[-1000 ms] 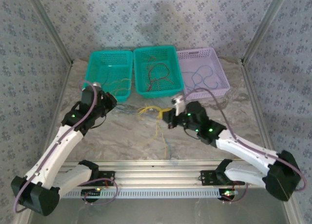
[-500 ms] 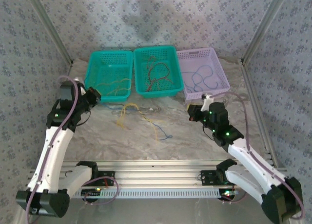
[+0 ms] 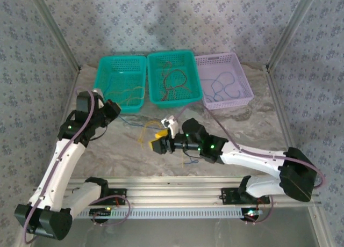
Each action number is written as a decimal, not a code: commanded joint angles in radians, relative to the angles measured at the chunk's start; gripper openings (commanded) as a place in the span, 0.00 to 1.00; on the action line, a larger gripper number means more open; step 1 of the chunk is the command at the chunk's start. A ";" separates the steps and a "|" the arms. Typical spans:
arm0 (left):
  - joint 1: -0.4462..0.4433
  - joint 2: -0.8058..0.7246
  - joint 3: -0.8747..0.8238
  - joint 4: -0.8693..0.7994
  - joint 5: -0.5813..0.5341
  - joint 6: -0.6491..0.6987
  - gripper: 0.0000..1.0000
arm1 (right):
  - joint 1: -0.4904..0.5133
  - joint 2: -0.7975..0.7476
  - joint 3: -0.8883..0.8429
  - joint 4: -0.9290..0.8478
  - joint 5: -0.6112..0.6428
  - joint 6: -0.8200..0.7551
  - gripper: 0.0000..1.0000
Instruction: Untangle the cables
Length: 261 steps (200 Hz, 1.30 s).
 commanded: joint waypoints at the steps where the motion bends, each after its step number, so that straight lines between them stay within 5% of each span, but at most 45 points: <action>1: -0.011 -0.014 -0.018 0.044 -0.015 -0.032 0.00 | 0.054 0.046 0.049 0.072 0.059 -0.007 0.62; 81: -0.046 -0.009 -0.024 0.056 -0.044 -0.050 0.00 | 0.103 0.207 0.113 0.187 0.269 0.044 0.64; 91: -0.051 -0.009 -0.024 0.053 -0.050 -0.050 0.00 | 0.103 0.212 0.117 0.207 0.290 0.050 0.56; 107: -0.051 -0.016 -0.023 0.040 -0.067 -0.042 0.00 | 0.105 0.197 0.117 0.214 0.310 0.053 0.16; 117: -0.050 -0.024 -0.017 0.024 -0.085 -0.026 0.00 | 0.106 0.170 0.115 0.178 0.321 0.038 0.01; 145: 0.005 -0.050 0.024 -0.043 -0.105 0.032 0.00 | 0.088 0.014 0.018 0.046 0.408 0.007 0.00; 175: 0.099 -0.068 0.067 -0.114 -0.078 0.094 0.00 | -0.043 -0.242 -0.149 -0.149 0.446 0.029 0.00; 214: 0.152 -0.085 0.095 -0.165 -0.063 0.145 0.00 | -0.367 -0.591 -0.268 -0.436 0.392 0.077 0.00; 261: 0.188 -0.102 0.144 -0.240 -0.080 0.213 0.00 | -0.646 -0.710 -0.192 -0.712 0.346 0.075 0.00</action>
